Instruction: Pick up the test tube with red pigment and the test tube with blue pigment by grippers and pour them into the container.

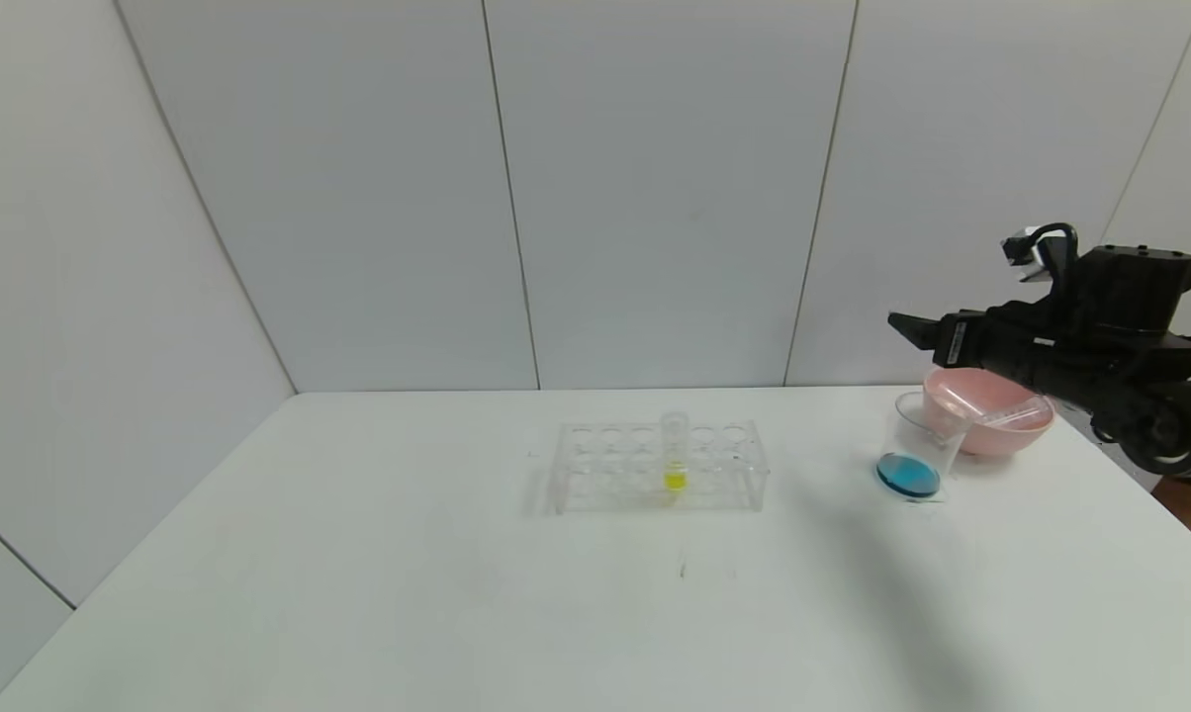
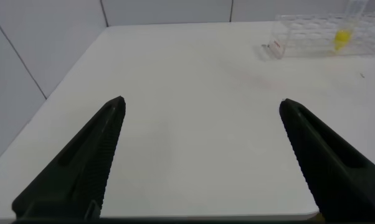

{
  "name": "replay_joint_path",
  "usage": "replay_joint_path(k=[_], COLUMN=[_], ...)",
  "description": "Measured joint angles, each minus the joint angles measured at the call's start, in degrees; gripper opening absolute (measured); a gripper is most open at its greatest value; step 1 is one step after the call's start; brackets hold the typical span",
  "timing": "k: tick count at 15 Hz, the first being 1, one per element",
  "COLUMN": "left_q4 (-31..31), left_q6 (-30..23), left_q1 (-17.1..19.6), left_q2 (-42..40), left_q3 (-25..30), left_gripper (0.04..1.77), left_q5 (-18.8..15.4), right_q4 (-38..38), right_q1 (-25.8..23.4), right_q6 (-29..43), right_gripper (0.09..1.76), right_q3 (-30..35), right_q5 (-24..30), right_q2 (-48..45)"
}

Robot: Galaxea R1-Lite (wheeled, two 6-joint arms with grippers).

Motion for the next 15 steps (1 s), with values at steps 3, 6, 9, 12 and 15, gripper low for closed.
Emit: replay_joint_path(k=[3,6,9,12,15], left_q4=[0.0,0.0,0.0,0.0,0.0], left_q6=[0.0,0.0,0.0,0.0,0.0], left_q1=[0.0,0.0,0.0,0.0,0.0], left_q2=[0.0,0.0,0.0,0.0,0.0], left_q3=[0.0,0.0,0.0,0.0,0.0], left_gripper=[1.76,1.76,1.76,1.76,1.76], left_q5=[0.0,0.0,0.0,0.0,0.0], right_q4=[-0.3,-0.3,-0.3,0.0,0.4], right_q1=[0.9,0.7,0.3,0.2,0.4], right_q6=[0.4,0.3,1.0,1.8,2.0], right_gripper=[1.63,1.66,1.67,1.68,1.69], right_q3=[5.2,12.1,19.3,26.7,33.5], right_q5=[0.0,0.8,3.0,5.4,6.5], right_q2=[-7.7,-17.6,-29.5,-43.1,-56.5])
